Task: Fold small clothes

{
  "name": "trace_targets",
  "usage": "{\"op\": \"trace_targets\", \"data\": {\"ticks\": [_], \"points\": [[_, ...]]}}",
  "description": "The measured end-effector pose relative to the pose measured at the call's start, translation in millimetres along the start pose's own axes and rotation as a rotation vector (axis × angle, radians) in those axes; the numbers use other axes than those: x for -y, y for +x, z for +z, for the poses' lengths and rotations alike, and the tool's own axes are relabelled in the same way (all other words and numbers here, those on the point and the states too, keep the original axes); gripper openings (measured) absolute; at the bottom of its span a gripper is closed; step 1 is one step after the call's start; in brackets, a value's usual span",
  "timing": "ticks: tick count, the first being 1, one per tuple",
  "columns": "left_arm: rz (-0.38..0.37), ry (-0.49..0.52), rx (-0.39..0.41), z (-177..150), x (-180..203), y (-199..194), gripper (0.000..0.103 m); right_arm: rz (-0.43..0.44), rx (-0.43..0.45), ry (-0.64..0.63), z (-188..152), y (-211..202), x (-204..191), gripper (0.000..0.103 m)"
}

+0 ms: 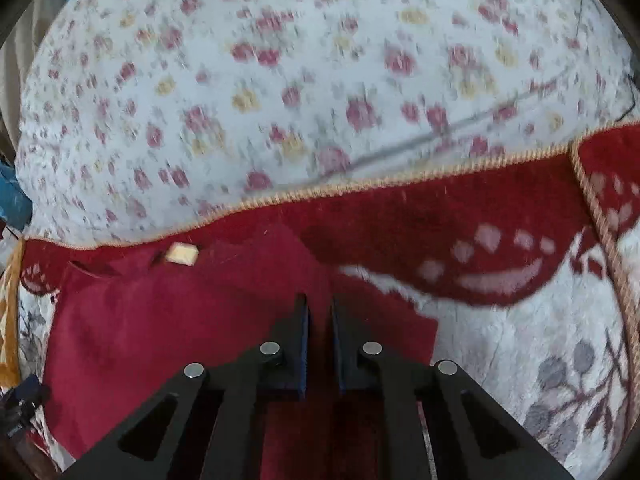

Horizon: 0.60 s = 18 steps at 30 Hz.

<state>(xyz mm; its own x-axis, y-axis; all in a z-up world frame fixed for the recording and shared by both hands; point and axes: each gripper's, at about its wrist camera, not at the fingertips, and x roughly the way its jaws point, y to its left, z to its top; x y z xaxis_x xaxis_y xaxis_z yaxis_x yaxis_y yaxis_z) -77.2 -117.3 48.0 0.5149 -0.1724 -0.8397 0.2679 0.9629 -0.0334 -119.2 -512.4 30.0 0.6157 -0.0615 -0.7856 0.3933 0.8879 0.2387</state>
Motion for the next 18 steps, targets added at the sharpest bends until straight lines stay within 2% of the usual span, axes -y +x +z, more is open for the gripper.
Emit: {"op": "trace_targets", "data": {"ticks": [2,4,6,7,8,11,13,18], "points": [[-0.033,-0.016,0.0,2,0,-1,0.084,0.003,0.03,0.007,-1,-12,-1,0.014],[-0.102,-0.053,-0.011,2,-3,-4,0.084,0.021,0.061,0.028,-3,-28,-2,0.018],[-0.161,-0.08,-0.029,0,-5,-5,0.084,0.02,0.114,0.014,-10,-50,-6,0.037],[-0.19,-0.096,-0.044,-1,-6,-5,0.085,0.025,0.142,-0.004,-16,-62,-11,0.057],[-0.228,-0.118,-0.061,-1,-9,-5,0.085,0.033,0.154,-0.018,-21,-70,-14,0.064],[-0.396,-0.21,-0.097,-3,-19,-6,0.088,0.063,0.156,-0.095,-40,-90,-30,0.064],[-0.472,-0.252,-0.108,-4,-24,-9,0.093,0.09,0.151,-0.128,-52,-100,-40,0.064],[-0.553,-0.301,-0.093,-3,-30,-17,0.096,0.132,0.108,-0.17,-67,-102,-61,0.064]]}}
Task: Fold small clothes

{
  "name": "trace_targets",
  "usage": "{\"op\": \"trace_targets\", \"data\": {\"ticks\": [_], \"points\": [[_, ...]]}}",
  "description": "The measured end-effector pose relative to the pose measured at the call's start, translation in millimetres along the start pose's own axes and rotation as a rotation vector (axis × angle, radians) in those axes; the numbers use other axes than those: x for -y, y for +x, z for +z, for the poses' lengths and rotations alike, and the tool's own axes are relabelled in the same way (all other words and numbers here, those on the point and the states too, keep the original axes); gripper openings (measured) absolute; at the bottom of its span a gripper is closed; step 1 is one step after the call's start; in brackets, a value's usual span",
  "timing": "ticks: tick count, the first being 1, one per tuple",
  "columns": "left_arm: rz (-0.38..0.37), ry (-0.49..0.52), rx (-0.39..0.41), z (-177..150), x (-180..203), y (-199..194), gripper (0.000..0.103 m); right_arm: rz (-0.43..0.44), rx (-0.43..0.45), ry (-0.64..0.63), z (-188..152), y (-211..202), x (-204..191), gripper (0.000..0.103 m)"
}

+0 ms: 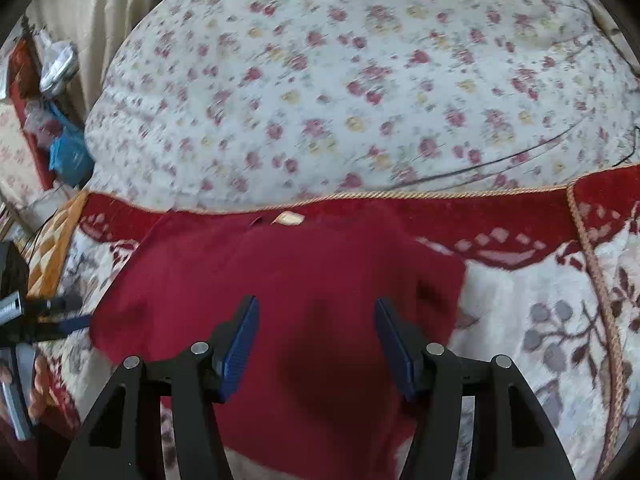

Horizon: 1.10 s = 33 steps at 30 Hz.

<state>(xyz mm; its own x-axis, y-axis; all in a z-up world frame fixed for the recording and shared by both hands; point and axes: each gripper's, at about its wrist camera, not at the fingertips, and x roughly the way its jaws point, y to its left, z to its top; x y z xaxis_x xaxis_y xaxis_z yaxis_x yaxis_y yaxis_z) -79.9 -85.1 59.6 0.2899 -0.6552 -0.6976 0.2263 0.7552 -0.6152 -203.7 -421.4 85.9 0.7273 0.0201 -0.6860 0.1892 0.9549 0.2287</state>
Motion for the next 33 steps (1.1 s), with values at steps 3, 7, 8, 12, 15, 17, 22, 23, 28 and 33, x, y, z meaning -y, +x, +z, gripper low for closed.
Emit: {"op": "trace_targets", "data": {"ticks": [3,7,8,12,15,17,22,23,28,33], "points": [[-0.05,-0.033,-0.001,2,-3,-4,0.098,0.018,-0.005,-0.012,-4,-1,-10,0.064],[-0.074,-0.028,0.0,3,-1,-9,0.101,0.027,-0.011,-0.04,-6,-2,-23,0.064],[-0.079,-0.026,-0.001,3,-1,-10,0.101,0.028,-0.012,-0.048,-6,-1,-26,0.064],[-0.103,-0.009,-0.004,2,4,-14,0.101,0.044,-0.017,-0.059,-7,-1,-35,0.064],[-0.107,0.002,-0.016,1,7,-15,0.102,0.05,-0.019,-0.065,-8,-1,-40,0.064],[-0.105,0.011,-0.021,1,9,-15,0.102,0.052,-0.021,-0.07,-9,-2,-43,0.064],[-0.086,0.027,-0.038,1,11,-15,0.102,0.058,-0.024,-0.076,-10,-2,-47,0.066],[-0.077,0.032,-0.033,0,12,-16,0.102,0.059,-0.025,-0.075,-11,-2,-47,0.066],[-0.017,0.069,-0.023,-1,16,-16,0.102,0.068,-0.042,-0.071,-15,1,-50,0.067],[0.116,0.166,0.03,-2,26,-17,0.102,0.075,-0.043,-0.081,-15,2,-56,0.067]]}}
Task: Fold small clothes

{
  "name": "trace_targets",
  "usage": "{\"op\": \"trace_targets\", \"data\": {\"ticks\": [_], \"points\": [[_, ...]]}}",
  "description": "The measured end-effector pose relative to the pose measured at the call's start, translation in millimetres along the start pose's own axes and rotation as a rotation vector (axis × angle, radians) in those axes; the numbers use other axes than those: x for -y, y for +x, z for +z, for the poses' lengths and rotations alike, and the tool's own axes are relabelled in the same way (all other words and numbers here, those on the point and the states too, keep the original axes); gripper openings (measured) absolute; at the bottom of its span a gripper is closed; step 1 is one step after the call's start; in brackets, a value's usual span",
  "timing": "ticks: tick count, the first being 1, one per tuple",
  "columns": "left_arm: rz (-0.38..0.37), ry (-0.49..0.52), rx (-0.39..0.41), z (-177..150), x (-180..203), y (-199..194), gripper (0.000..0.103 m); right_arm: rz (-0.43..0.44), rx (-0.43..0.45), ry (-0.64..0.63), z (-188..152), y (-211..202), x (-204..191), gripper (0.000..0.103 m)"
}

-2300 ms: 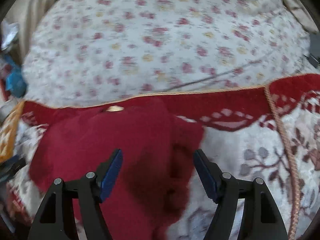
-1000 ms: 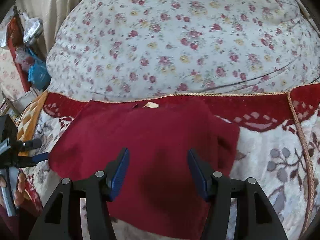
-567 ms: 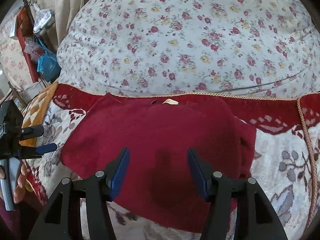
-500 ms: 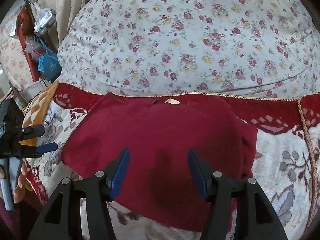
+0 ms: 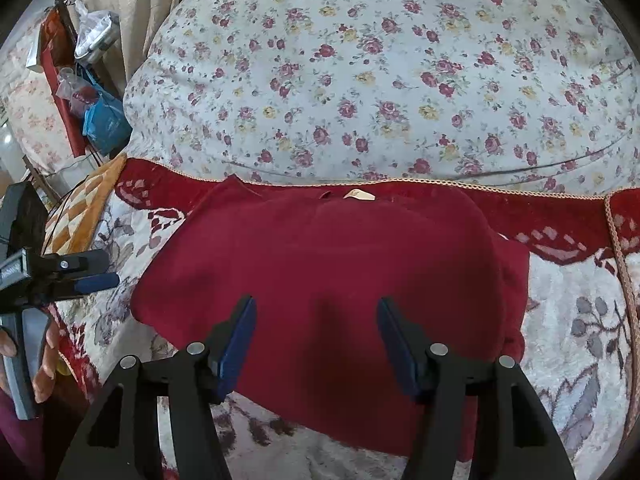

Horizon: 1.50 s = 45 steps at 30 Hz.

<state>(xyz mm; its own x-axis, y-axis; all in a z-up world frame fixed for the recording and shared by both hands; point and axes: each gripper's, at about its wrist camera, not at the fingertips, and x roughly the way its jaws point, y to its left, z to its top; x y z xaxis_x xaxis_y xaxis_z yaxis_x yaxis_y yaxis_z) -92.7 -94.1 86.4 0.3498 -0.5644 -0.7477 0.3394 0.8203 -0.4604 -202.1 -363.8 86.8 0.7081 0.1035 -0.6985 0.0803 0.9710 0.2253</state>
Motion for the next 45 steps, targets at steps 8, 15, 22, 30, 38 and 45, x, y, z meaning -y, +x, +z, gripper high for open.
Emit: {"op": "trace_targets", "data": {"ticks": [8,15,22,30,38,45], "points": [[0.01,-0.029,0.002,2,-8,3,0.102,0.011,-0.012,0.01,-2,5,0,0.068],[-0.011,-0.038,0.002,4,-7,2,0.102,0.025,-0.018,0.005,-3,6,-5,0.068],[0.224,0.101,0.059,2,7,2,0.102,0.039,-0.03,-0.005,3,15,-13,0.073],[0.37,0.115,0.072,7,-5,12,0.102,0.075,-0.076,0.011,32,61,-35,0.073],[0.451,0.095,0.066,16,-18,21,0.102,0.042,-0.146,-0.039,66,138,-67,0.073],[0.462,0.065,0.06,24,-25,29,0.102,0.036,-0.173,-0.087,88,184,-95,0.073]]}}
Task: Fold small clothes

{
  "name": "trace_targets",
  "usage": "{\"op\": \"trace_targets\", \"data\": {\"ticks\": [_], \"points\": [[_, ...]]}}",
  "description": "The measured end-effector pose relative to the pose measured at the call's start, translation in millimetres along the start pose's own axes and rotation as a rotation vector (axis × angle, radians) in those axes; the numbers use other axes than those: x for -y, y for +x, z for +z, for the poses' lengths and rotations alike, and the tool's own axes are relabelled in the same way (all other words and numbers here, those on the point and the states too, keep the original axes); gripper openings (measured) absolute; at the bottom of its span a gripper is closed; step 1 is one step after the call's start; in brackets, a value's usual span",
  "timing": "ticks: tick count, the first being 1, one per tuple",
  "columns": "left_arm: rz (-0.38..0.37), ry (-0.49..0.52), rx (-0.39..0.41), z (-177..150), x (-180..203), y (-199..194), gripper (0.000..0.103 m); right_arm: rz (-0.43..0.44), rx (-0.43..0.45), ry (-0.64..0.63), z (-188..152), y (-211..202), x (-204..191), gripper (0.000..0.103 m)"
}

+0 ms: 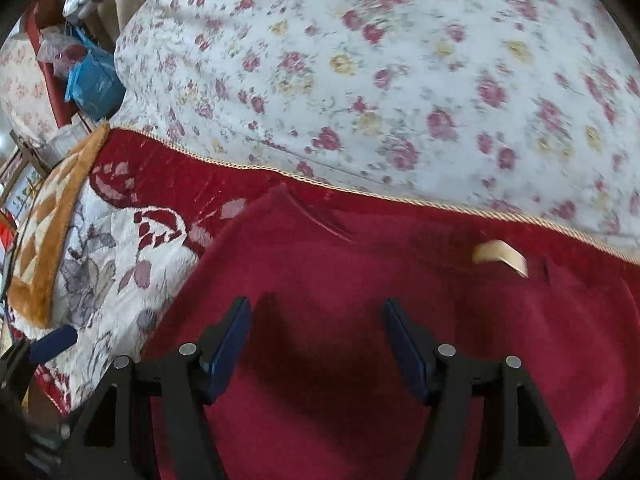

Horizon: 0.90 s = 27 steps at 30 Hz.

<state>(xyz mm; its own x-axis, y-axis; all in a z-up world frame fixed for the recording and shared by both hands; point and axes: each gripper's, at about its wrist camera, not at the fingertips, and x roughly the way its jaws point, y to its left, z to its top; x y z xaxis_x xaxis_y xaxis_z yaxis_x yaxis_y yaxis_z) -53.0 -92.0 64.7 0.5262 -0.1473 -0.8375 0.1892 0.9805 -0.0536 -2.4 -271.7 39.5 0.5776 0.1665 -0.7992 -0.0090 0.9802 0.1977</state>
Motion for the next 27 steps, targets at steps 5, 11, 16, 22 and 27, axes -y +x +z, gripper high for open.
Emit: {"op": "trace_targets", "data": {"ticks": [5,11,16,22,27], "points": [[0.017,0.008,-0.008,1,-1,7,0.102,-0.032,-0.038,-0.032,17,36,-11,0.075],[0.018,0.007,-0.023,0,-7,12,0.102,-0.021,-0.05,-0.036,30,39,-13,0.075],[0.009,-0.009,-0.023,1,-12,13,0.102,0.007,-0.016,-0.025,30,21,-11,0.075],[0.021,-0.005,-0.024,-1,-13,12,0.102,0.018,-0.038,-0.033,22,17,-14,0.075],[0.035,-0.057,-0.03,-1,-25,12,0.102,0.037,-0.073,-0.005,29,24,-19,0.085]]}}
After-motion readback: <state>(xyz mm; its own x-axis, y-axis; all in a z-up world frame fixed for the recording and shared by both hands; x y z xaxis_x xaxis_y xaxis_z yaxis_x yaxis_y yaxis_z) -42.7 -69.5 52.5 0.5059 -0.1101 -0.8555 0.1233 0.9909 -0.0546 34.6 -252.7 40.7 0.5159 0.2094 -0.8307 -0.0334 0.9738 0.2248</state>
